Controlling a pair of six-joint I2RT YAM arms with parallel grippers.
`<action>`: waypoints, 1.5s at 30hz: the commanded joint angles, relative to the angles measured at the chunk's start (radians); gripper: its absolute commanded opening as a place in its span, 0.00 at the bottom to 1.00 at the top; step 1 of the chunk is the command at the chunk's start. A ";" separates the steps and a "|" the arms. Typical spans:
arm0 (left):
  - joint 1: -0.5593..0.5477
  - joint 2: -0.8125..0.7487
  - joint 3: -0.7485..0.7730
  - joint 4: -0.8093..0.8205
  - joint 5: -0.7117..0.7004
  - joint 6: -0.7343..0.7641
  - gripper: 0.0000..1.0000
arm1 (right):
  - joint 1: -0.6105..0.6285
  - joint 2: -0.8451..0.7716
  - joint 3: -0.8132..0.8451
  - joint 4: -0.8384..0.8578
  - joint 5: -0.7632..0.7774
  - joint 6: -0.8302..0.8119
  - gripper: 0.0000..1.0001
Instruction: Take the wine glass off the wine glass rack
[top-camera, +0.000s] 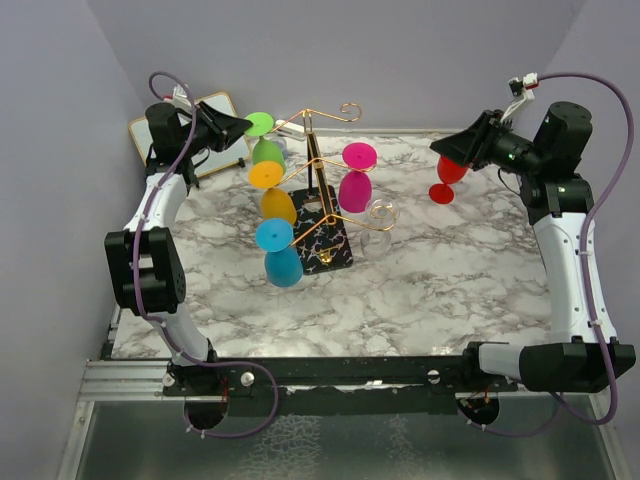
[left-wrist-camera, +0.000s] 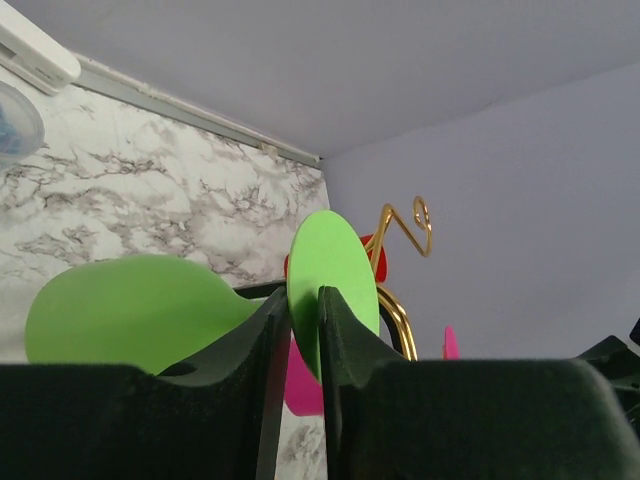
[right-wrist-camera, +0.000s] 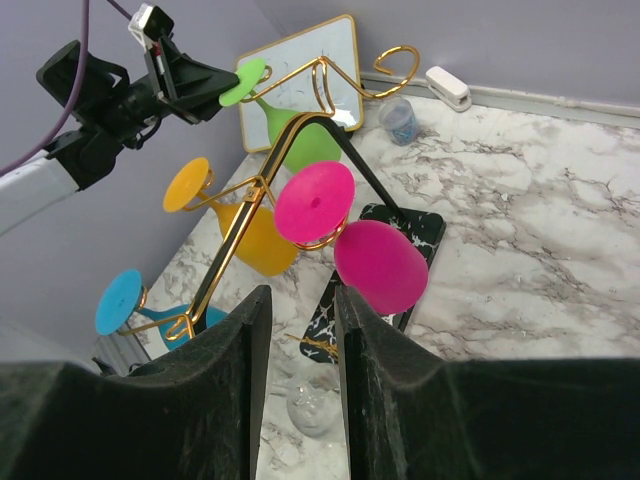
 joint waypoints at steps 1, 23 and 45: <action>-0.004 0.005 0.019 0.076 0.042 -0.036 0.14 | 0.001 0.001 0.004 0.029 -0.018 0.003 0.31; -0.005 -0.064 -0.032 0.217 0.058 -0.221 0.00 | 0.001 -0.011 -0.010 0.043 -0.016 0.013 0.30; -0.085 0.023 0.110 0.114 0.033 -0.182 0.00 | 0.001 -0.017 -0.027 0.060 -0.025 0.023 0.30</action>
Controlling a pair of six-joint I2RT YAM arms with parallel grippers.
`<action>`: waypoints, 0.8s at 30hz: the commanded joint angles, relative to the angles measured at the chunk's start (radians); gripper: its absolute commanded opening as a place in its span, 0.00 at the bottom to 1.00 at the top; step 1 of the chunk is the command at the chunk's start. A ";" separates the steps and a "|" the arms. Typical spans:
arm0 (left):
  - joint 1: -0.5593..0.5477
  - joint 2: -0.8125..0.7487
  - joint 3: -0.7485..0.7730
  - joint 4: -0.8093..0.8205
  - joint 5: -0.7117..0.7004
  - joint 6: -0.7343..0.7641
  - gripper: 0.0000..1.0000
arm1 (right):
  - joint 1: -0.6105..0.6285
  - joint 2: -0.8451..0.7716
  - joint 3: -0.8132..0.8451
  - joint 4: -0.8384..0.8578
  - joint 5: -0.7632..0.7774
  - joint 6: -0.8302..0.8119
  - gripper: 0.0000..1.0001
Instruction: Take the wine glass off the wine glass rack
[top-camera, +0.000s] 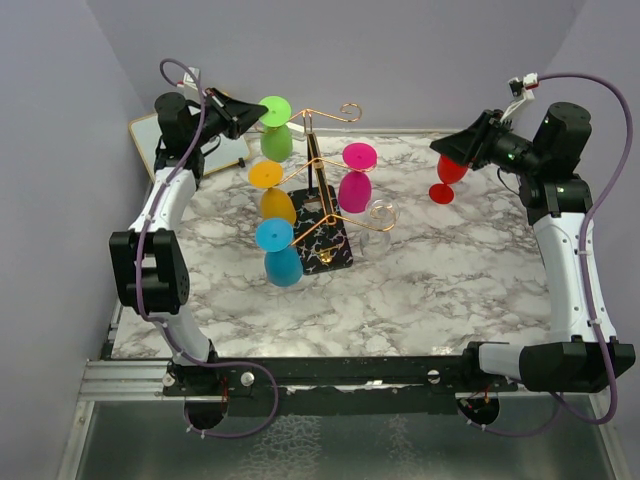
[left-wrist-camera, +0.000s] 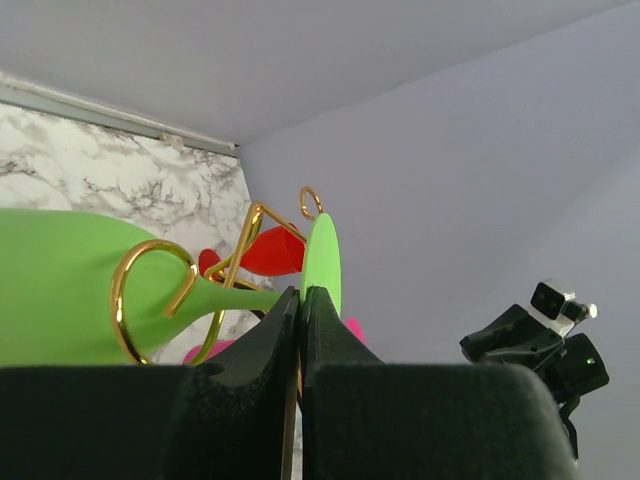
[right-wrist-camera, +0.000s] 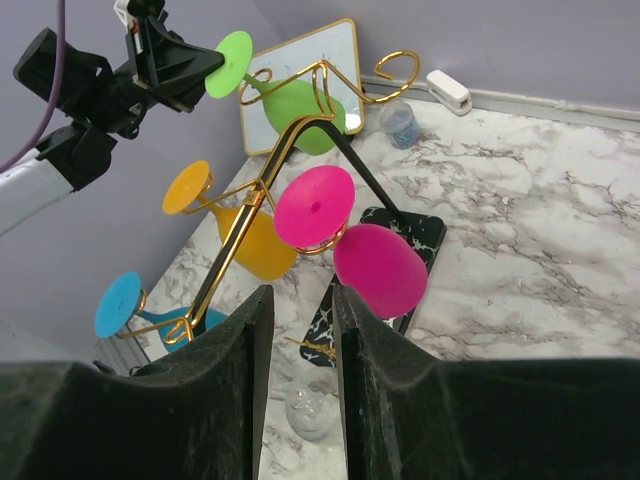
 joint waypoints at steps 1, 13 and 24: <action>-0.013 0.045 0.089 -0.006 -0.002 0.016 0.00 | 0.001 -0.016 -0.019 0.046 -0.029 0.017 0.30; -0.022 0.230 0.426 -0.126 -0.107 0.108 0.00 | 0.001 -0.001 -0.009 0.074 -0.064 0.029 0.30; -0.025 0.208 0.394 0.336 -0.032 -0.189 0.00 | 0.001 0.013 -0.020 0.173 -0.139 0.083 0.30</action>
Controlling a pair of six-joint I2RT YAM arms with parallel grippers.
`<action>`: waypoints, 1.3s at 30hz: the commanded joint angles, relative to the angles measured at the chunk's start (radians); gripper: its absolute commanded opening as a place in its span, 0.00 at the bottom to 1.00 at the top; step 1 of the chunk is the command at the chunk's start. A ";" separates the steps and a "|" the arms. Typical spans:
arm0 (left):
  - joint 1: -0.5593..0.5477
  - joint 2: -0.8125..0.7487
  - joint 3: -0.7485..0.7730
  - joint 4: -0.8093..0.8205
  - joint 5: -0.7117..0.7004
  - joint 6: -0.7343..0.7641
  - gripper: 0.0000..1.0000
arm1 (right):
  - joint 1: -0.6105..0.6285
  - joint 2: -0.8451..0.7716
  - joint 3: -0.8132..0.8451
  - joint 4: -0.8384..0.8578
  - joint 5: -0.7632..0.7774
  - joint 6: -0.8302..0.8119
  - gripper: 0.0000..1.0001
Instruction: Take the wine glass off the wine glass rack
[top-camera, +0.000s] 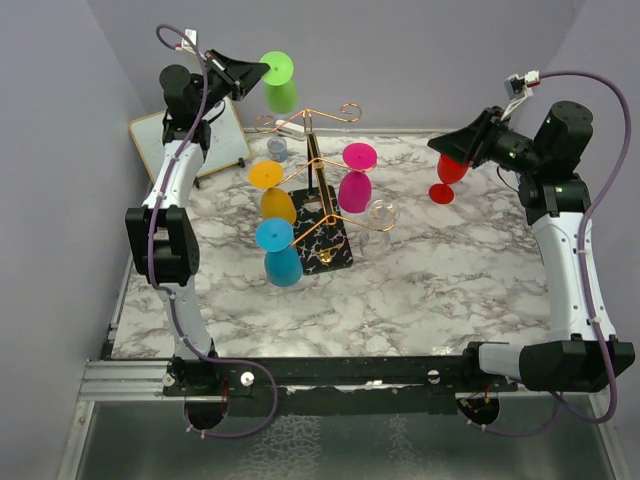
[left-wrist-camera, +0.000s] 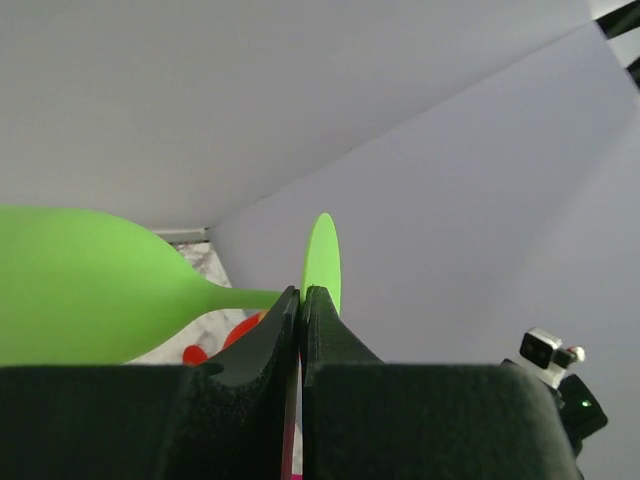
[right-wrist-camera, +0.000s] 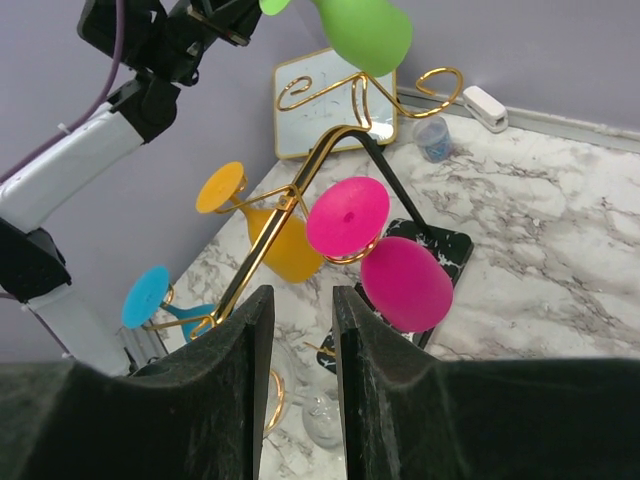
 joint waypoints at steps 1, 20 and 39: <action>-0.003 -0.098 -0.077 0.369 0.049 -0.189 0.00 | 0.001 0.012 -0.011 0.122 -0.092 0.058 0.30; -0.109 -0.602 -0.589 1.224 0.123 -0.602 0.00 | 0.029 0.123 -0.167 1.451 -0.506 0.862 0.47; -0.131 -0.881 -0.751 1.378 0.192 -0.664 0.00 | 0.295 0.560 0.300 2.062 -0.465 1.363 0.68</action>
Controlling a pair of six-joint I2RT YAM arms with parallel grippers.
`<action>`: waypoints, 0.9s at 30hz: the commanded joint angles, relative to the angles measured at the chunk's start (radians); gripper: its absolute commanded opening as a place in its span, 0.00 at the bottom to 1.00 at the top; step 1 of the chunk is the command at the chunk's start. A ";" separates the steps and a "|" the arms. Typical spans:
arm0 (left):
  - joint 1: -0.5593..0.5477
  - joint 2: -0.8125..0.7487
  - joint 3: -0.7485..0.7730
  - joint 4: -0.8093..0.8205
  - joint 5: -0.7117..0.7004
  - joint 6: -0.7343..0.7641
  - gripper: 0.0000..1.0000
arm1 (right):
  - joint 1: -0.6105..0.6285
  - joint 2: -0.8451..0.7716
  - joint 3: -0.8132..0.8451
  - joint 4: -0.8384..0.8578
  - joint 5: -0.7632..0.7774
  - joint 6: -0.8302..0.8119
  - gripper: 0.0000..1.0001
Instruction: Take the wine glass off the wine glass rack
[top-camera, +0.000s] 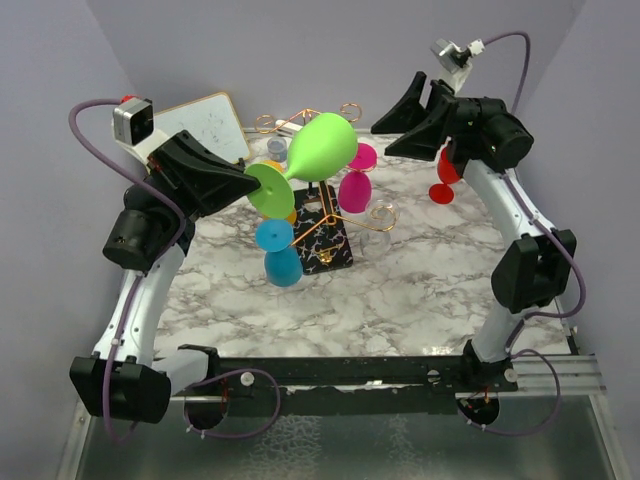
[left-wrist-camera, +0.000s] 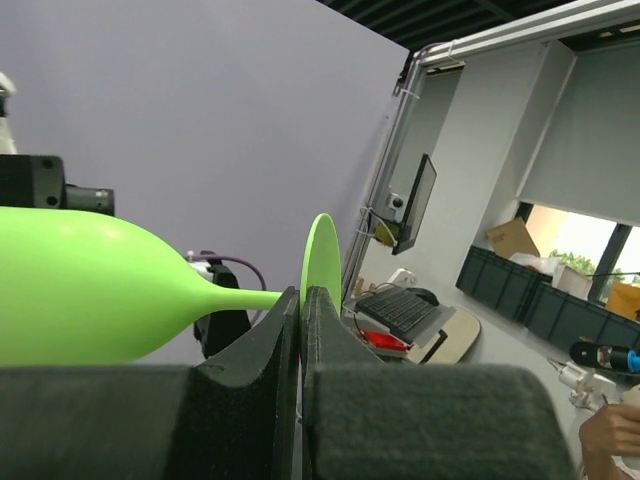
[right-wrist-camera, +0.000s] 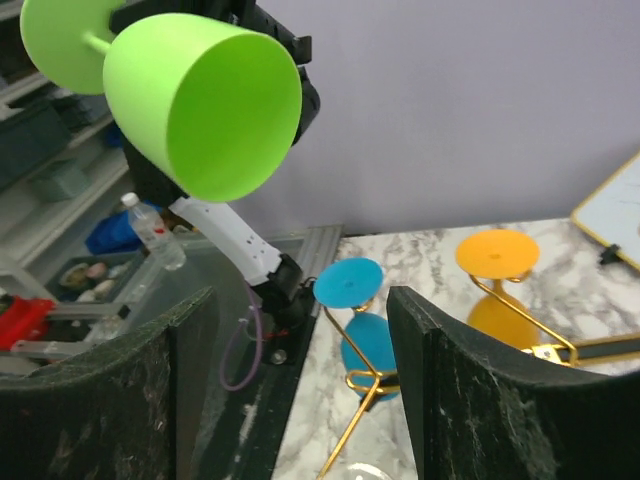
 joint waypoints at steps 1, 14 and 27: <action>-0.004 -0.020 -0.036 0.239 0.012 -0.009 0.00 | 0.062 0.074 0.083 0.299 0.047 0.153 0.68; -0.003 -0.068 -0.108 0.241 0.019 0.009 0.00 | 0.139 -0.012 0.000 0.328 0.111 0.108 0.67; -0.006 -0.089 -0.144 0.241 0.011 0.023 0.00 | 0.224 -0.052 -0.052 0.341 0.136 0.079 0.65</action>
